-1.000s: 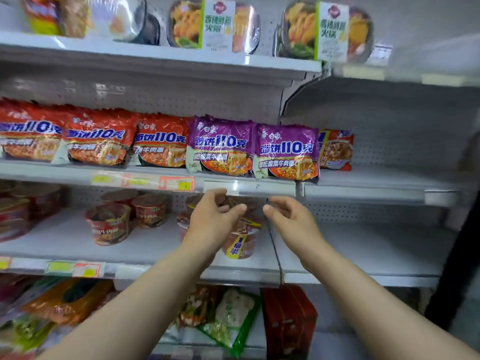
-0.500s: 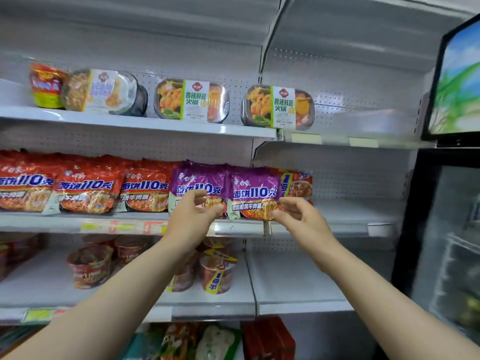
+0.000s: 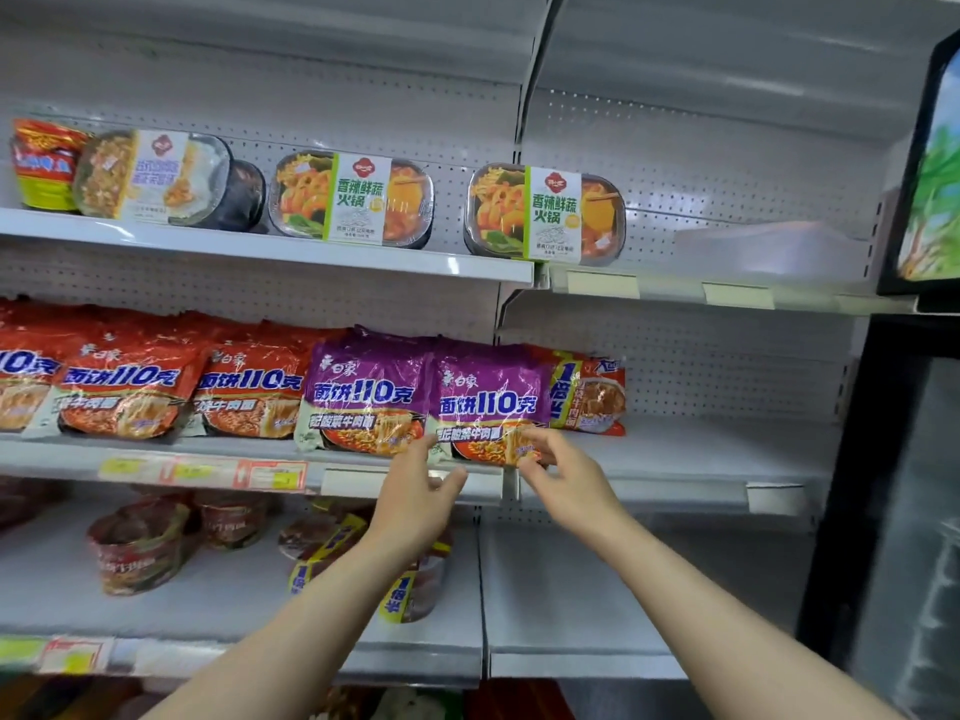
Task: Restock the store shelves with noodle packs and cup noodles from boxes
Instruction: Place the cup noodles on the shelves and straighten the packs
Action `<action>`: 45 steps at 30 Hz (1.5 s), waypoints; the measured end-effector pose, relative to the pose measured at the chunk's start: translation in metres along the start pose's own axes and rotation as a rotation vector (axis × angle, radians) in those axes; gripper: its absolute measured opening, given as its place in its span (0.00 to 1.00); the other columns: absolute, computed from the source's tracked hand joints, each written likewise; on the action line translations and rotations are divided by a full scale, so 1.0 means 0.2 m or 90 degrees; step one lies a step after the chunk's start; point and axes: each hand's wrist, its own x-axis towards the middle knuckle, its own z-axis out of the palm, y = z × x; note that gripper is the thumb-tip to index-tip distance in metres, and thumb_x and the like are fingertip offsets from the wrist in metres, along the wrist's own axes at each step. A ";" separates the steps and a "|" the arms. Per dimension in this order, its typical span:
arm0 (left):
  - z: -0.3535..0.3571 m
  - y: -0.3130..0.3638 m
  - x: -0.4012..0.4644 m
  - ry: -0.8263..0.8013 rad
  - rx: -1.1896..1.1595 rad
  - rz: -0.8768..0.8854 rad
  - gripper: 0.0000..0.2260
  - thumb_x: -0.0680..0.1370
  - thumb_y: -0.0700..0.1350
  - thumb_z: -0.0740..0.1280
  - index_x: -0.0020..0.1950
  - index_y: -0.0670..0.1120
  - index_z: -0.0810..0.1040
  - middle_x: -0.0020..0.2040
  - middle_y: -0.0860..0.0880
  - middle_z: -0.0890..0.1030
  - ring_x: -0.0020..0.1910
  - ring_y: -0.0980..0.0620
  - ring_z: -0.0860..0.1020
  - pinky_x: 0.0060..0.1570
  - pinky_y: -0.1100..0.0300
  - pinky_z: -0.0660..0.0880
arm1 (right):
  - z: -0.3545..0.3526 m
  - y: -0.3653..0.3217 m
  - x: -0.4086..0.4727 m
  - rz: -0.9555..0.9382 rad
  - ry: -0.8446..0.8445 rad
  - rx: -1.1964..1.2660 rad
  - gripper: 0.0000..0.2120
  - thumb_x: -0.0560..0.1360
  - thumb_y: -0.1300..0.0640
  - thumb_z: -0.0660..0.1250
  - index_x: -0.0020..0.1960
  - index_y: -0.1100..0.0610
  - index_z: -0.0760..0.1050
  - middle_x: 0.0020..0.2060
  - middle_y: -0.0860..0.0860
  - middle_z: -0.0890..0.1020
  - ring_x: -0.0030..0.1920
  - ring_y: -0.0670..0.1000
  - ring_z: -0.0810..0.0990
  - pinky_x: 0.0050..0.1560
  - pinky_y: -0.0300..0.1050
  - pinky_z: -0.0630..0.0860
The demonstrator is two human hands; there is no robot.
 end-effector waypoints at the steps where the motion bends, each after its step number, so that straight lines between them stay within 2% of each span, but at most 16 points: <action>1: 0.04 -0.01 0.02 -0.006 0.008 -0.015 0.29 0.81 0.53 0.67 0.79 0.48 0.62 0.76 0.47 0.68 0.64 0.52 0.73 0.65 0.53 0.72 | 0.01 0.02 0.03 -0.008 -0.010 -0.017 0.20 0.82 0.51 0.64 0.73 0.49 0.70 0.69 0.46 0.75 0.68 0.47 0.73 0.68 0.47 0.71; 3: 0.11 -0.03 0.04 -0.009 0.012 -0.036 0.29 0.81 0.55 0.65 0.80 0.49 0.60 0.76 0.45 0.67 0.70 0.47 0.71 0.69 0.48 0.70 | 0.05 0.05 0.07 -0.020 -0.036 -0.034 0.21 0.83 0.51 0.63 0.75 0.48 0.68 0.70 0.47 0.74 0.68 0.49 0.73 0.69 0.49 0.72; 5: 0.15 -0.06 0.06 -0.006 0.019 -0.033 0.29 0.82 0.56 0.63 0.80 0.49 0.60 0.76 0.45 0.67 0.73 0.46 0.69 0.71 0.46 0.69 | 0.08 0.07 0.11 -0.039 -0.059 -0.050 0.22 0.83 0.50 0.61 0.76 0.47 0.66 0.72 0.47 0.71 0.70 0.49 0.71 0.70 0.51 0.71; 9: 0.21 -0.06 0.12 0.010 0.041 0.010 0.25 0.83 0.56 0.60 0.79 0.50 0.62 0.76 0.47 0.68 0.74 0.50 0.66 0.72 0.50 0.66 | 0.12 0.11 0.18 -0.056 -0.067 -0.079 0.21 0.84 0.49 0.59 0.77 0.47 0.66 0.74 0.46 0.69 0.73 0.50 0.67 0.72 0.52 0.68; 13: 0.25 -0.05 0.19 -0.003 0.069 0.064 0.22 0.84 0.55 0.59 0.78 0.53 0.64 0.72 0.50 0.67 0.71 0.52 0.67 0.65 0.60 0.63 | 0.13 0.18 0.24 -0.071 -0.057 -0.138 0.20 0.85 0.49 0.57 0.76 0.46 0.67 0.73 0.46 0.70 0.73 0.51 0.66 0.73 0.53 0.66; 15: 0.27 -0.05 0.23 -0.014 0.081 0.082 0.21 0.84 0.54 0.59 0.78 0.54 0.65 0.72 0.48 0.67 0.72 0.51 0.66 0.66 0.62 0.62 | 0.14 0.20 0.27 -0.079 -0.049 -0.149 0.19 0.85 0.52 0.56 0.75 0.47 0.68 0.73 0.47 0.70 0.74 0.50 0.65 0.74 0.51 0.65; 17: 0.29 -0.06 0.27 -0.020 0.100 0.083 0.21 0.85 0.53 0.59 0.77 0.53 0.66 0.73 0.46 0.66 0.73 0.49 0.65 0.70 0.58 0.62 | 0.15 0.21 0.28 -0.090 -0.050 -0.174 0.21 0.85 0.57 0.56 0.76 0.47 0.67 0.75 0.47 0.67 0.75 0.50 0.62 0.76 0.49 0.63; 20: 0.32 -0.10 0.30 -0.027 0.138 0.082 0.20 0.85 0.49 0.58 0.78 0.52 0.65 0.74 0.45 0.65 0.73 0.47 0.63 0.72 0.55 0.61 | 0.17 0.24 0.28 -0.105 -0.075 -0.222 0.28 0.82 0.67 0.57 0.78 0.48 0.63 0.79 0.47 0.60 0.79 0.50 0.55 0.78 0.48 0.57; 22: 0.33 -0.13 0.32 -0.040 0.164 0.090 0.20 0.85 0.47 0.58 0.78 0.51 0.65 0.75 0.44 0.63 0.75 0.45 0.62 0.73 0.52 0.61 | 0.19 0.26 0.29 -0.106 -0.094 -0.241 0.31 0.81 0.68 0.57 0.80 0.46 0.60 0.81 0.47 0.55 0.80 0.51 0.51 0.78 0.48 0.55; 26: 0.35 -0.18 0.33 -0.063 0.227 0.097 0.22 0.85 0.48 0.57 0.79 0.50 0.62 0.79 0.43 0.59 0.78 0.44 0.58 0.75 0.51 0.59 | 0.24 0.30 0.30 -0.081 -0.122 -0.257 0.35 0.81 0.67 0.58 0.81 0.42 0.53 0.82 0.45 0.49 0.81 0.51 0.50 0.80 0.51 0.57; 28: 0.35 -0.19 0.34 -0.054 0.258 0.114 0.22 0.85 0.49 0.57 0.79 0.49 0.62 0.79 0.44 0.60 0.77 0.45 0.59 0.75 0.52 0.60 | 0.26 0.31 0.31 -0.084 -0.120 -0.273 0.35 0.82 0.65 0.59 0.81 0.42 0.52 0.82 0.46 0.49 0.81 0.51 0.50 0.79 0.51 0.57; 32: 0.34 -0.21 0.39 -0.031 0.279 0.141 0.23 0.85 0.52 0.56 0.79 0.47 0.63 0.77 0.46 0.63 0.75 0.48 0.64 0.73 0.55 0.63 | 0.27 0.33 0.36 -0.084 -0.096 -0.253 0.29 0.85 0.56 0.56 0.82 0.45 0.48 0.82 0.48 0.54 0.81 0.51 0.54 0.79 0.50 0.58; 36: 0.34 -0.21 0.41 -0.018 0.244 0.145 0.24 0.84 0.54 0.58 0.78 0.45 0.66 0.76 0.46 0.64 0.75 0.48 0.64 0.73 0.55 0.62 | 0.27 0.34 0.41 -0.067 -0.048 -0.201 0.27 0.86 0.49 0.52 0.82 0.45 0.48 0.79 0.48 0.61 0.78 0.51 0.59 0.76 0.52 0.62; 40: 0.36 -0.22 0.42 0.021 0.233 0.137 0.24 0.84 0.56 0.57 0.78 0.48 0.66 0.77 0.45 0.62 0.76 0.47 0.59 0.75 0.52 0.59 | 0.29 0.37 0.43 -0.066 -0.026 -0.222 0.25 0.86 0.43 0.45 0.82 0.42 0.48 0.82 0.47 0.52 0.81 0.50 0.48 0.80 0.48 0.47; 45: 0.39 -0.19 0.46 0.024 0.204 0.106 0.26 0.84 0.59 0.53 0.80 0.49 0.63 0.79 0.44 0.58 0.78 0.44 0.55 0.76 0.48 0.57 | 0.30 0.34 0.44 -0.069 -0.034 -0.188 0.25 0.86 0.43 0.43 0.82 0.43 0.49 0.82 0.46 0.51 0.81 0.46 0.47 0.80 0.45 0.44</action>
